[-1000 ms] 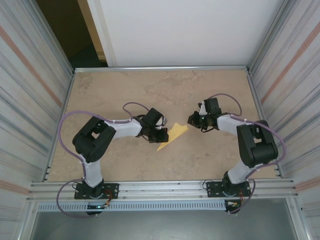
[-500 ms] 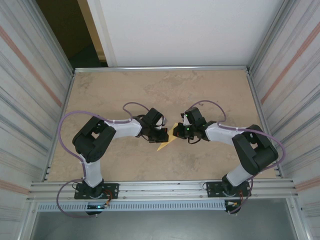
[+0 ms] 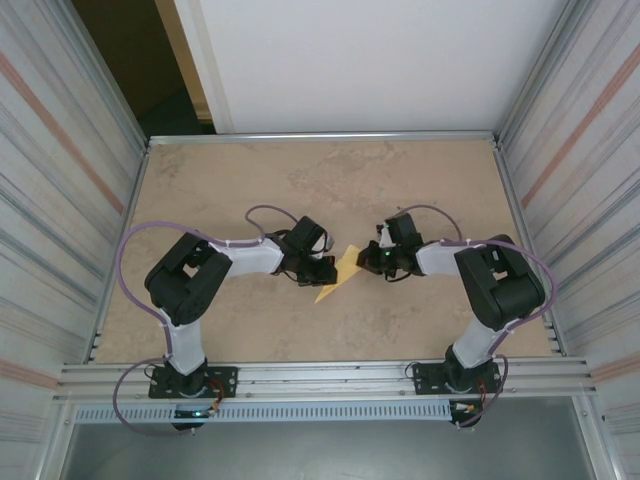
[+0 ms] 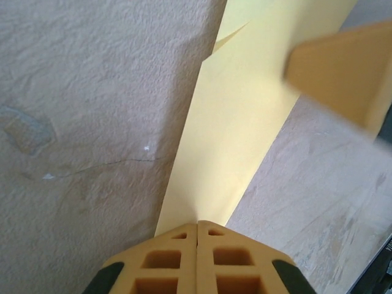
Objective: Fold a paper plane with a square sheet of paper (pick it up from the middle)
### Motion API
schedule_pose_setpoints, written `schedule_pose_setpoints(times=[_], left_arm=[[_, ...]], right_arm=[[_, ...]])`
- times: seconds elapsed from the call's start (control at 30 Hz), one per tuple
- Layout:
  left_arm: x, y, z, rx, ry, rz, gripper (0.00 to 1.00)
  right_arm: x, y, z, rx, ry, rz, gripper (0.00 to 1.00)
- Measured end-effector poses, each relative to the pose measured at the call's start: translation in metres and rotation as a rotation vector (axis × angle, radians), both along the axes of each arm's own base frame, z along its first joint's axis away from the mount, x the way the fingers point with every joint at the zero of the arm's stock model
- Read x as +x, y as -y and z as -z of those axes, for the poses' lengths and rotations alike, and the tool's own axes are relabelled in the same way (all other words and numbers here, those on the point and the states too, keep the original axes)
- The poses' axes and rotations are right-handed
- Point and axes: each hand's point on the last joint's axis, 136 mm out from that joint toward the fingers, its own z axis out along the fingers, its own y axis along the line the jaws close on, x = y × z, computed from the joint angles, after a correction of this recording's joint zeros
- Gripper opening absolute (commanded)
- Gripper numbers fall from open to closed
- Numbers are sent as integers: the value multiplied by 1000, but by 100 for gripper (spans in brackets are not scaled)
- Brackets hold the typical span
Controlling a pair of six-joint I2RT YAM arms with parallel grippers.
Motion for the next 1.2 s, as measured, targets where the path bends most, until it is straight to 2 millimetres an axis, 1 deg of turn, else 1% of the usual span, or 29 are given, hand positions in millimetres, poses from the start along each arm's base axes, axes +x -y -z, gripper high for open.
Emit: schedule_pose_setpoints(times=[0.07, 0.17, 0.27, 0.33, 0.43, 0.5, 0.6, 0.63, 0.67, 0.73, 0.77, 0.83, 0.87, 0.93, 1.03, 1.13, 1.2], left_arm=[[0, 1, 0, -8, 2, -2, 4], [0, 2, 0, -15, 3, -1, 4], [0, 2, -1, -16, 4, 0, 6], [0, 4, -3, -14, 1, 2, 8], [-4, 4, -6, 3, -23, 15, 13], [-3, 8, -14, 0, -27, 25, 18], [9, 20, -37, -35, 11, 32, 25], [13, 23, -48, -54, 33, 32, 27], [17, 23, -60, -72, 53, 27, 29], [23, 19, -81, -106, 83, 12, 32], [26, 15, -90, -118, 97, 4, 35], [36, -1, -111, -143, 139, -32, 42], [41, -10, -118, -150, 155, -54, 46], [49, -37, -129, -155, 183, -107, 53], [56, -78, -131, -132, 211, -191, 62], [57, -114, -123, -84, 219, -263, 73], [56, -133, -118, -53, 225, -296, 79]], right_arm=[[12, 19, 1, 20, -1, 45, 0], [25, 40, 0, 35, 1, 89, 0], [37, 57, -2, 7, 16, 128, 0], [42, 65, -5, -13, 23, 144, 2], [39, 65, -17, -33, 40, 138, 6], [36, 63, -33, -40, 65, 133, 11], [28, 58, -57, -56, 108, 123, 23], [24, 55, -64, -60, 118, 116, 28], [19, 53, -69, -63, 121, 110, 34], [10, 47, -76, -67, 119, 91, 43], [5, 45, -77, -70, 111, 82, 46], [-4, 39, -80, -78, 86, 71, 53], [-7, 38, -80, -86, 73, 70, 56], [-15, 32, -80, -112, 40, 70, 61], [-25, 13, -84, -165, 0, 57, 65], [-29, -14, -86, -221, -38, 48, 66], [-29, -30, -84, -255, -66, 50, 66]])
